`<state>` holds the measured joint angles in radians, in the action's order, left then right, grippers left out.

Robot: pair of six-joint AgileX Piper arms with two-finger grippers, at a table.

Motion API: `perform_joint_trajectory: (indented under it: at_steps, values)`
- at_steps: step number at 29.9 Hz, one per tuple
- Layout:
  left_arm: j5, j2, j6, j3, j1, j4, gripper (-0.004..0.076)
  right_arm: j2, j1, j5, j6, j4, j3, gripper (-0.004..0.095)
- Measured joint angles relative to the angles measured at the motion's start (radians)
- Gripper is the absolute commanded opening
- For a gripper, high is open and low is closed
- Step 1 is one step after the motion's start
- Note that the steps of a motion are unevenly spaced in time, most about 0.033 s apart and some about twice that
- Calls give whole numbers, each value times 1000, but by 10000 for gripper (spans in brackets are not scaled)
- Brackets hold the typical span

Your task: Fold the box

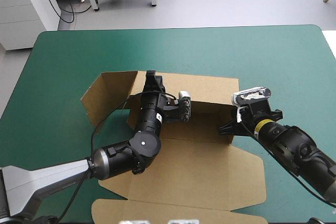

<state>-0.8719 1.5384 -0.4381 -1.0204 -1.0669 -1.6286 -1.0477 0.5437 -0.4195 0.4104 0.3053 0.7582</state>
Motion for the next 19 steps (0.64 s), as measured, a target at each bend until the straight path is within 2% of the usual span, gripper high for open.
perform_joint_trajectory:
  at_steps: [7, 10, 13, 15, 17, 19]
  values:
    - [0, 0, 0, 0, 0, -6, 9, 0, 0, 0, 0, 0, 0, -20]
    - [1, 0, -1, 0, 0, -7, 109, 0, 0, 2, 0, 0, 0, -20]
    - [20, 0, -8, 0, -1, -18, 298, -3, 0, 9, 0, 0, 0, -20]
    - [24, 0, -25, 0, -1, -19, 396, -5, 0, 11, 0, 0, 0, -20]
    - [33, 0, -62, 0, -1, -21, 439, -6, 0, 18, 0, -1, 0, -20]
    - [36, 0, -98, 0, -3, -21, 444, -6, 0, 23, 0, -1, 0, -20]
